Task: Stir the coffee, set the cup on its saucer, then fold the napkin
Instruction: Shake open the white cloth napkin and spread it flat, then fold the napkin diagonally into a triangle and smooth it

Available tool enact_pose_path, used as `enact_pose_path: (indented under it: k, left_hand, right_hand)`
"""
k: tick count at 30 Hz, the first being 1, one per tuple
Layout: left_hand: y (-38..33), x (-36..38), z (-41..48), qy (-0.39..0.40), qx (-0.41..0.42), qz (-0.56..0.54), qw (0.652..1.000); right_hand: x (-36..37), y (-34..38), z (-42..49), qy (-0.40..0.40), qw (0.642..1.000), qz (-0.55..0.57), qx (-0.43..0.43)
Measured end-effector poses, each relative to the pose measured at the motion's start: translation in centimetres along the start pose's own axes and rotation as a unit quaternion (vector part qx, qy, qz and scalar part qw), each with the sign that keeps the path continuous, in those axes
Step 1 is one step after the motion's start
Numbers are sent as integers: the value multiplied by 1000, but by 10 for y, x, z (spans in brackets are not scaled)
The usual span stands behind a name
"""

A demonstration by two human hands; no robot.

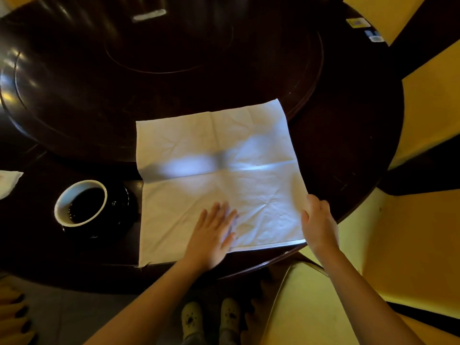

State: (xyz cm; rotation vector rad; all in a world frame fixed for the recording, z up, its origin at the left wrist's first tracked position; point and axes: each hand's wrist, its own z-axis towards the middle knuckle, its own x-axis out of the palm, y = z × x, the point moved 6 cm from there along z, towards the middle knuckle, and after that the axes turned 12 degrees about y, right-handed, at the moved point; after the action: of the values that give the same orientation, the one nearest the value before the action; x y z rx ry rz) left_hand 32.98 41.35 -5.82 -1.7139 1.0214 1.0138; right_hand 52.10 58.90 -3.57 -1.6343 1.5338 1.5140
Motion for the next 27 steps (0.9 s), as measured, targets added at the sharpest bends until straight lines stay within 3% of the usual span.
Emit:
enact_pose_path:
  k: [5,8,13,16,19,21,24,27]
  left_hand:
    - [-8,12,-5,9,8,28,1000]
    - [-10,14,-7,13,18,40,999]
    - [-23,16,-4,3,32,14,999]
    - [-57,14,4,-13,105,14,994]
    - [-87,2,19,-26,81,-72,994]
    - [-96,-19,25,-75,11,-182,980]
    - [-91,-35,28,-99,-106,-339,930]
    - [-73,-47,23,-117,-148,-420,888]
  right_hand:
    - [-8,-13,-6,28,997,57,-43]
    - [-10,-19,-4,46,984,163,-55]
    - [-19,-8,-1,80,923,368,-82]
    - [-22,20,-4,176,878,427,-124]
    - [-25,41,-4,213,898,341,-179]
    - [-32,52,-2,171,919,292,-201]
    - [-44,65,7,87,947,224,-214]
    - [-54,83,20,19,960,141,-240]
